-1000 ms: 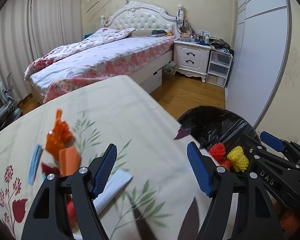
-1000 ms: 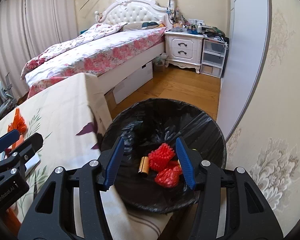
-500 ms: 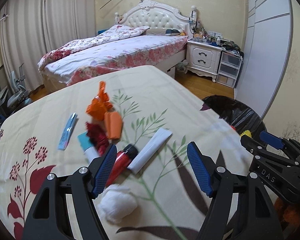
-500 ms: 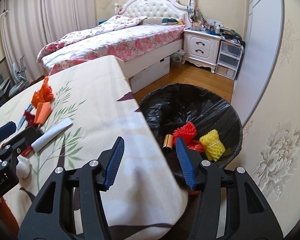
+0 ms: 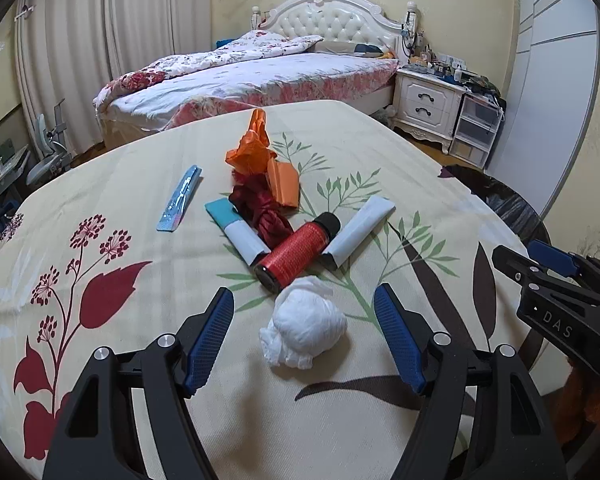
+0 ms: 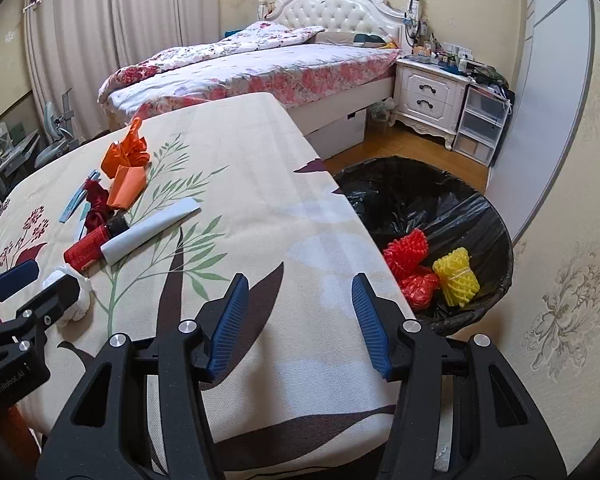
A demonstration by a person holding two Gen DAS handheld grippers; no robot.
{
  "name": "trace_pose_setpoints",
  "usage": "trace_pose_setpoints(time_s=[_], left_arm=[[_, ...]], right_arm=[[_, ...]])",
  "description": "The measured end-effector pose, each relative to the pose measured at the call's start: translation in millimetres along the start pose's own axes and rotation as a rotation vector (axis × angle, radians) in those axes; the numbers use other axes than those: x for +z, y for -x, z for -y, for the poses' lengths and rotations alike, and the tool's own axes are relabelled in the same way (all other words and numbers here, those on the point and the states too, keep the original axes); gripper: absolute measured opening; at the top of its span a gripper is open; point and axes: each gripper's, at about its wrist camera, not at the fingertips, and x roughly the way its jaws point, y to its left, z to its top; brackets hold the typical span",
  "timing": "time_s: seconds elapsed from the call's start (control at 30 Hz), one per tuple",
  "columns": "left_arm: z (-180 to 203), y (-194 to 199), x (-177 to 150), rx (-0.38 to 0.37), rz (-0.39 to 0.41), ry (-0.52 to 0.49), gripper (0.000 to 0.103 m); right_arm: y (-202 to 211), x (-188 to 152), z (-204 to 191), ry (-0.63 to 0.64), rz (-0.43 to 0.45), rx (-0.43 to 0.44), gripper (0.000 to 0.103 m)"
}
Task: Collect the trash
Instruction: 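Move both open tools back over the table items, then grasp the white crumpled tissue ball with the left tool, then grasp the white tube with the right tool while the left tool holds the tissue ball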
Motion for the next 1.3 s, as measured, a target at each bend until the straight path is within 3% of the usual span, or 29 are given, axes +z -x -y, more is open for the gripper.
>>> trace_pose_setpoints(time_s=[0.23,0.53,0.87,1.3], left_arm=[[0.1,-7.6,-6.7,-0.027,-0.033,0.002,0.067],[-5.5,-12.4,-13.2,-0.039,-0.053,0.003,0.039],[-28.2,3.3,-12.4,-0.011,-0.015,0.04,0.037],[-106.4,3.9,-4.0,0.097,-0.003,0.178,0.037]], right_arm=[[0.1,-1.0,-5.5,0.008,-0.005,0.002,0.052],[-4.3,-1.0,-13.6,0.023,-0.016,0.01,0.052],[-9.0,7.0,-35.8,0.058,-0.022,0.046,0.052],[-31.0,35.7,-82.1,0.088,-0.036,0.111,0.052]])
